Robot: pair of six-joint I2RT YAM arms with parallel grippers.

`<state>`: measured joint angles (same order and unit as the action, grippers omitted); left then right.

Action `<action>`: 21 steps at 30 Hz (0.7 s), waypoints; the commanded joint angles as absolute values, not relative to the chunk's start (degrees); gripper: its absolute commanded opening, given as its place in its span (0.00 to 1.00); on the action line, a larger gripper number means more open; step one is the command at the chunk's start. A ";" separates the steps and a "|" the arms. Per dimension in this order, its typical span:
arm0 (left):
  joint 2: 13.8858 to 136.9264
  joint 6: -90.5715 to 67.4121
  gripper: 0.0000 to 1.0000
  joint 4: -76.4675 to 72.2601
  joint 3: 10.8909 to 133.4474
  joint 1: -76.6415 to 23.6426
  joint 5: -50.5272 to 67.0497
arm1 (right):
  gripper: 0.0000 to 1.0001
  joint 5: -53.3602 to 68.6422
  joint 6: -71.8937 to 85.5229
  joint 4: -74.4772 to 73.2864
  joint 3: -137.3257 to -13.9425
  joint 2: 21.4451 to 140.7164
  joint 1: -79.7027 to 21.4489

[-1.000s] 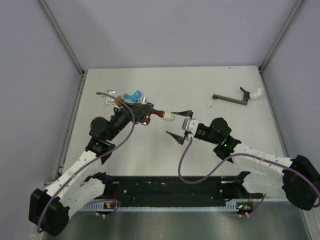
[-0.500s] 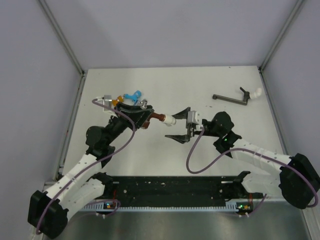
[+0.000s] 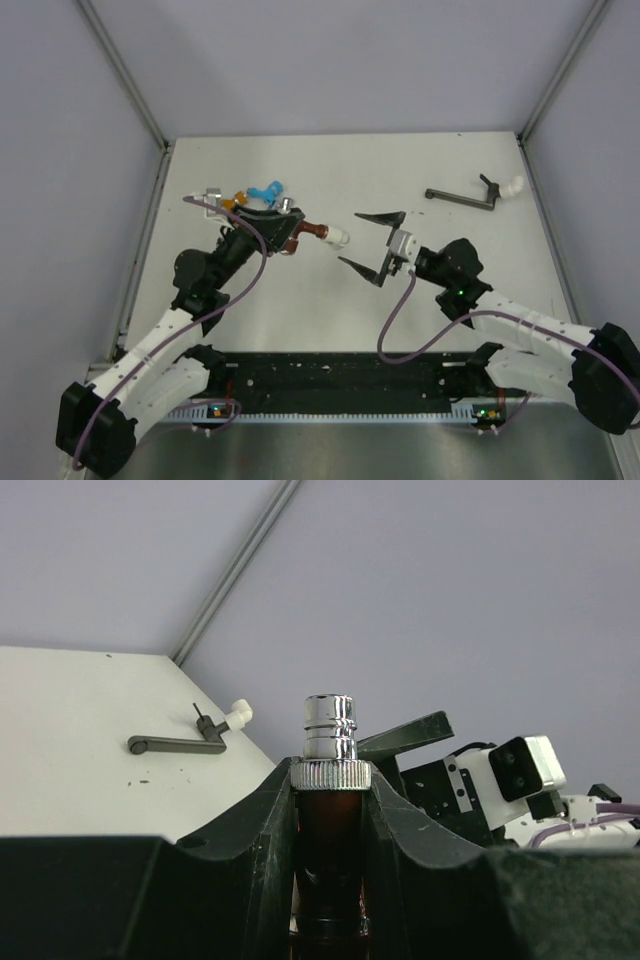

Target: Install the water faucets

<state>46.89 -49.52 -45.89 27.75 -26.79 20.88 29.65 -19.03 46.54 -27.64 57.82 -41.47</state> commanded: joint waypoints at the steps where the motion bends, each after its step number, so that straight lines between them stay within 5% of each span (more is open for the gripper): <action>1: 46.41 -55.02 0.00 -47.73 29.53 -27.07 17.58 | 0.93 29.26 -19.87 54.83 -27.77 62.30 -41.84; 11: 47.28 -51.86 0.00 -57.29 26.20 -27.42 17.06 | 0.81 41.04 -4.42 68.88 -29.53 69.96 -41.92; 21: 52.82 -53.08 0.00 -74.95 24.52 -27.42 17.13 | 0.79 45.88 6.94 77.61 -29.27 72.42 -41.92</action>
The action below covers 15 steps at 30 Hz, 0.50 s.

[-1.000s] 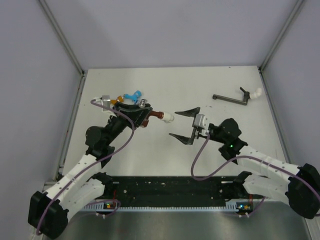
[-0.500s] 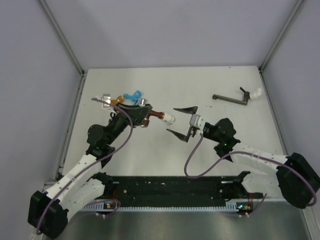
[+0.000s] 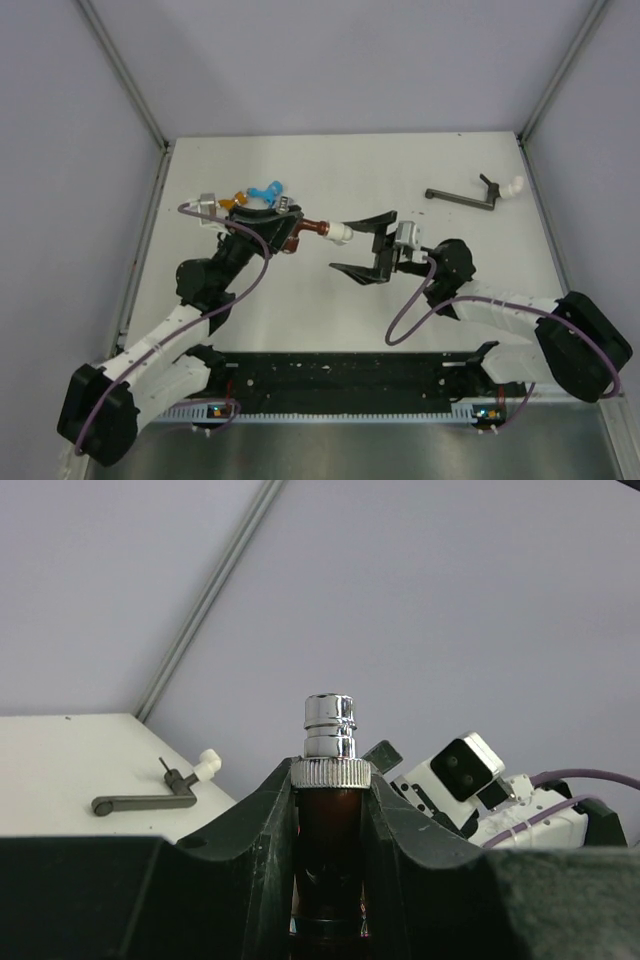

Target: Install the water faucets

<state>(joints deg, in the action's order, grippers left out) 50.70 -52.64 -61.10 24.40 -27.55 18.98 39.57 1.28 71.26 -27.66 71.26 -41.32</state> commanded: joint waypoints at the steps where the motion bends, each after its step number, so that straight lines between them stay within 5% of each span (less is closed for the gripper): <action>1: 53.34 -53.61 0.00 -77.06 24.52 -27.42 17.66 | 0.79 45.88 7.29 77.78 -29.27 72.77 -41.92; 15: 52.91 -52.39 0.00 -83.58 24.43 -27.42 19.69 | 0.78 46.49 12.04 82.71 -29.00 77.43 -41.92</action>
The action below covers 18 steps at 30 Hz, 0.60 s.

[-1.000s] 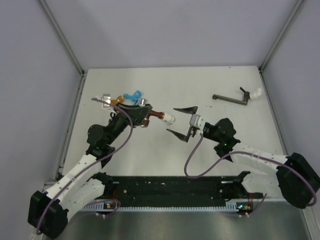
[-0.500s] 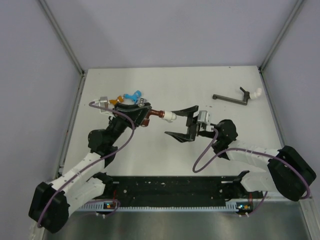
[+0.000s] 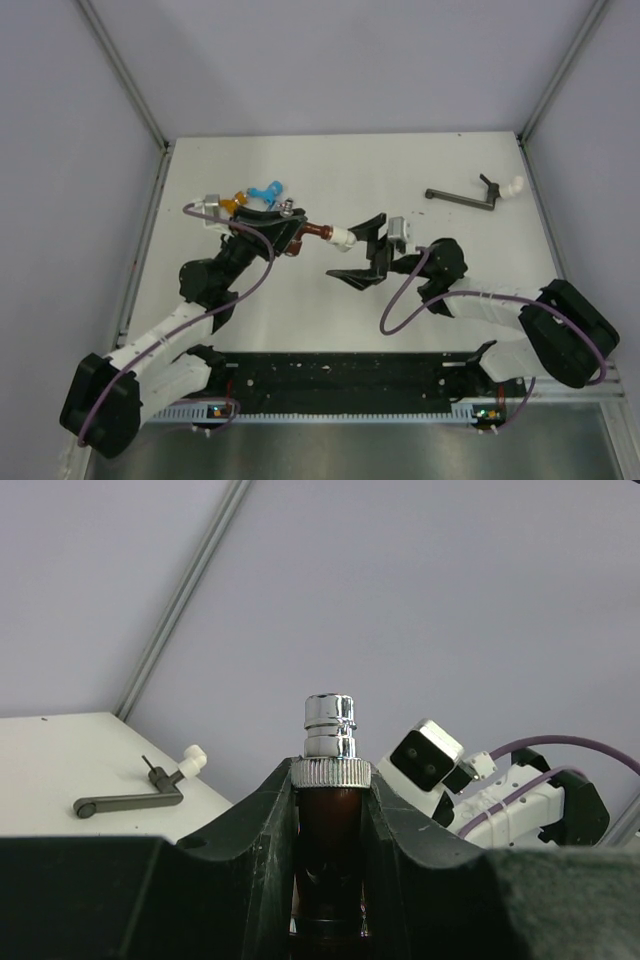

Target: Install the water faucets

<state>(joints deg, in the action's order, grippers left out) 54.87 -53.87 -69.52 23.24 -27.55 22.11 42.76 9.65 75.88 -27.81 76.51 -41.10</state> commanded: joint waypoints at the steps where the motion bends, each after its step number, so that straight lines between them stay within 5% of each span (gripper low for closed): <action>1: 52.74 -51.95 0.00 -83.50 24.43 -27.33 19.77 | 0.77 46.41 12.30 82.97 -28.92 77.52 -42.01; 18: 47.82 -39.03 0.00 -69.10 24.17 -27.33 19.34 | 0.75 45.53 11.61 79.28 -28.04 71.20 -41.84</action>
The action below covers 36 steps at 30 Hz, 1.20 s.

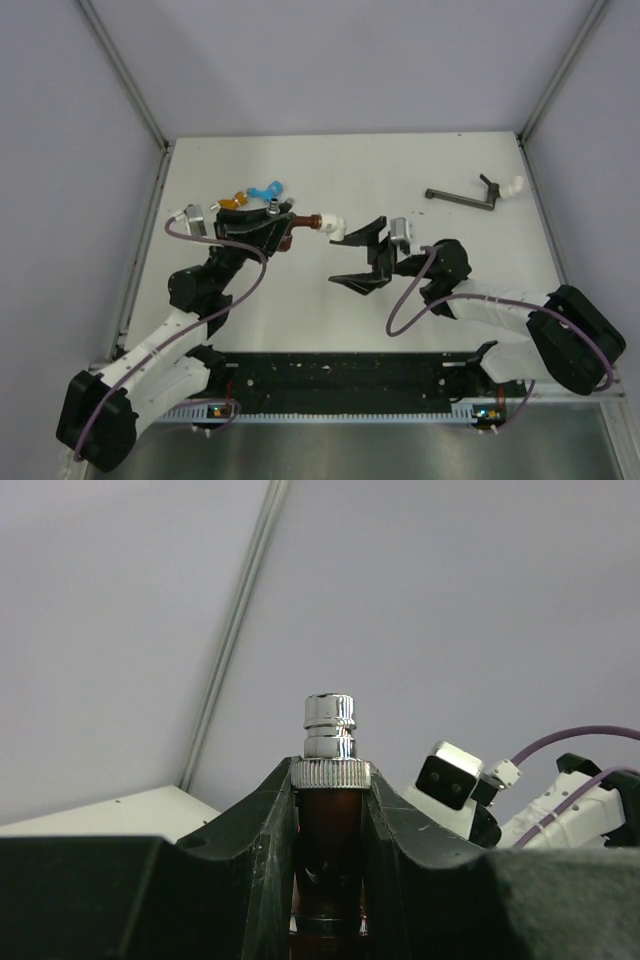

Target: Install the water faucets

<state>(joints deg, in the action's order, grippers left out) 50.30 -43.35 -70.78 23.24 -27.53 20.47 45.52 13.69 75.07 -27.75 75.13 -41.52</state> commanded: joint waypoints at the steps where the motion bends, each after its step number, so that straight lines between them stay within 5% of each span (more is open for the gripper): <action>1: 47.38 -38.33 0.00 -67.69 24.17 -27.42 19.25 | 0.75 45.35 11.25 78.67 -28.21 70.50 -41.84; 16: 45.09 -40.16 0.00 -53.81 26.36 -27.42 16.62 | 0.80 35.86 -9.55 57.34 -28.65 61.35 -41.92; 24: 46.14 -46.75 0.00 -43.86 30.32 -27.51 12.92 | 0.91 29.46 -25.56 42.46 -29.79 59.06 -45.17; 36: 46.76 -49.31 0.00 -43.33 31.29 -27.60 15.29 | 0.84 21.97 -26.72 51.41 -29.53 65.03 -46.93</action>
